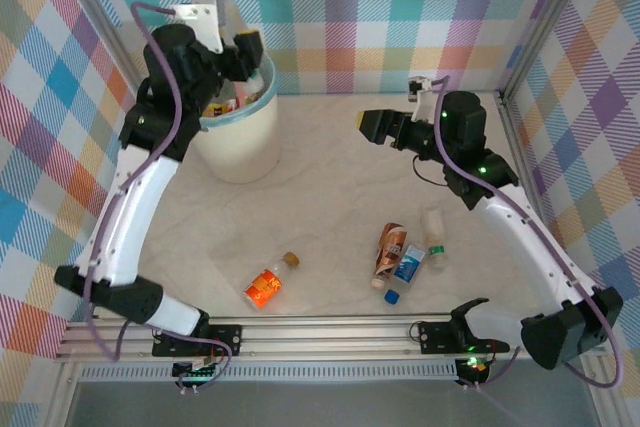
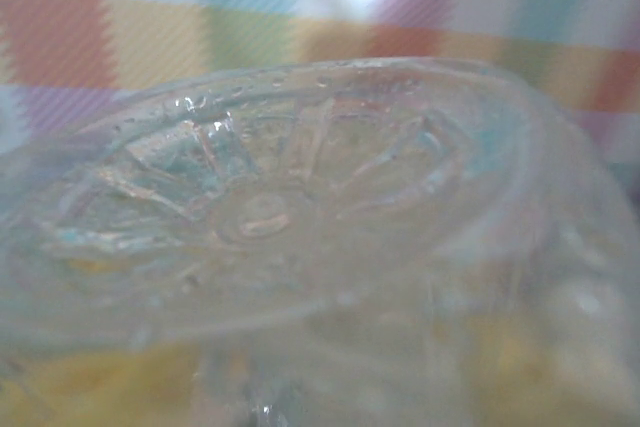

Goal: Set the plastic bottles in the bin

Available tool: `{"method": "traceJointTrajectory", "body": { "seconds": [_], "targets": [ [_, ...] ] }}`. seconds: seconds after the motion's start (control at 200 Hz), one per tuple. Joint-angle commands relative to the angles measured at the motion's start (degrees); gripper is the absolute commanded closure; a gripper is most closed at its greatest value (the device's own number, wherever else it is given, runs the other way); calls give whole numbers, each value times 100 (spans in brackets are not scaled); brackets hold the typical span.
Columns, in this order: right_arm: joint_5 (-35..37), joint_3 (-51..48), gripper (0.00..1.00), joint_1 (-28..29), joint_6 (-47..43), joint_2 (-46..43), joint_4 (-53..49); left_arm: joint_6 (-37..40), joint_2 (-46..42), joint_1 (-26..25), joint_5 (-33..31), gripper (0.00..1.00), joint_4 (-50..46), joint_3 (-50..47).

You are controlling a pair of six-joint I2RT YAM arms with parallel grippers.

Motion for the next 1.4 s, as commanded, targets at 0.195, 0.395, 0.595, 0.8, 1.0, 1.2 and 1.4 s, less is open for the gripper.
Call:
{"method": "traceJointTrajectory", "body": {
  "seconds": [0.195,0.395,0.595,0.8,1.0,1.2,1.4],
  "targets": [
    [-660,670,18,791,336,1213,14,-363,1175,1337,-204,66,-593,373],
    [-749,1359,18,1199,171,1801,-127,-208,1576,1440,-205,63,-713,353],
    [-757,1137,18,1244,206,1817,-58,-109,1650,1459,339,50,-673,-96],
    [-641,759,18,1244,86,1555,-123,-54,1348,1458,695,19,-441,-645],
    [-636,643,18,1244,114,1534,-132,-86,1118,1452,669,12,-435,-726],
    [-677,690,18,1240,157,1602,-136,-138,1014,1462,293,14,-695,-444],
    [-548,821,18,1244,46,1681,-446,-261,920,1463,568,21,-980,-117]
  ]
}}
